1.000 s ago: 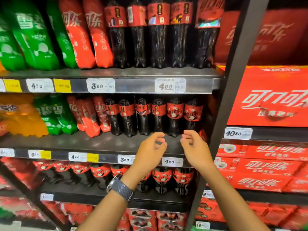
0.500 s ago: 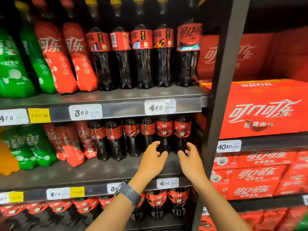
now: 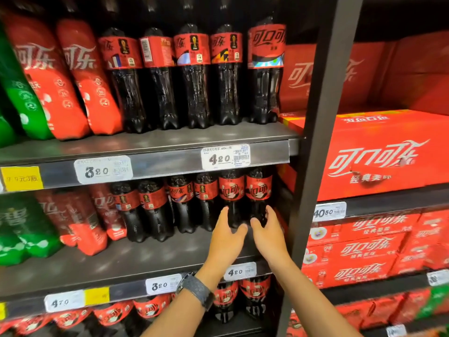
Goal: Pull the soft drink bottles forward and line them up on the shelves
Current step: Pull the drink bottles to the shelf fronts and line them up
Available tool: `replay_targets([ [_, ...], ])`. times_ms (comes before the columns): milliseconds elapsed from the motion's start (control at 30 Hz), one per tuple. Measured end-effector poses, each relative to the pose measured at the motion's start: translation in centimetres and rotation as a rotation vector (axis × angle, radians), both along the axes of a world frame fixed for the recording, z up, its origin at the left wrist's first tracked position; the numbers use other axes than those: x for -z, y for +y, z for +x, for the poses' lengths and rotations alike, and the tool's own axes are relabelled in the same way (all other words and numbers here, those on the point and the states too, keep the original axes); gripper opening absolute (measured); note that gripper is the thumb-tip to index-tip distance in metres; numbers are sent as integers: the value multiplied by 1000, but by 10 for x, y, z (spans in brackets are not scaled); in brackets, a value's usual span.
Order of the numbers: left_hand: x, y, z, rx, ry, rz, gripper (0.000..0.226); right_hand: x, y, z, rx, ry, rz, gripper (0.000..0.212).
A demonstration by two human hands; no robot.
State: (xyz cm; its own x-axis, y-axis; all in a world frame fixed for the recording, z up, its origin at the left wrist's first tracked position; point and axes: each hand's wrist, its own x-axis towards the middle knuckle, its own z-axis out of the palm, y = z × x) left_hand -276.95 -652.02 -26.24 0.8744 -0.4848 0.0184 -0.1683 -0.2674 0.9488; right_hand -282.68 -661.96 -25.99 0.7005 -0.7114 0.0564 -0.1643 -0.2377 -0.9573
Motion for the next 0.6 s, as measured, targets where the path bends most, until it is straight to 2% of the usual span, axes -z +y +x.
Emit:
replay_targets([
  [433, 1, 0, 4, -7, 79, -22, 75, 2, -9, 6, -2, 2, 40, 65],
  [600, -3, 10, 8, -33, 15, -26, 66, 1, 2, 11, 74, -31, -77, 56],
])
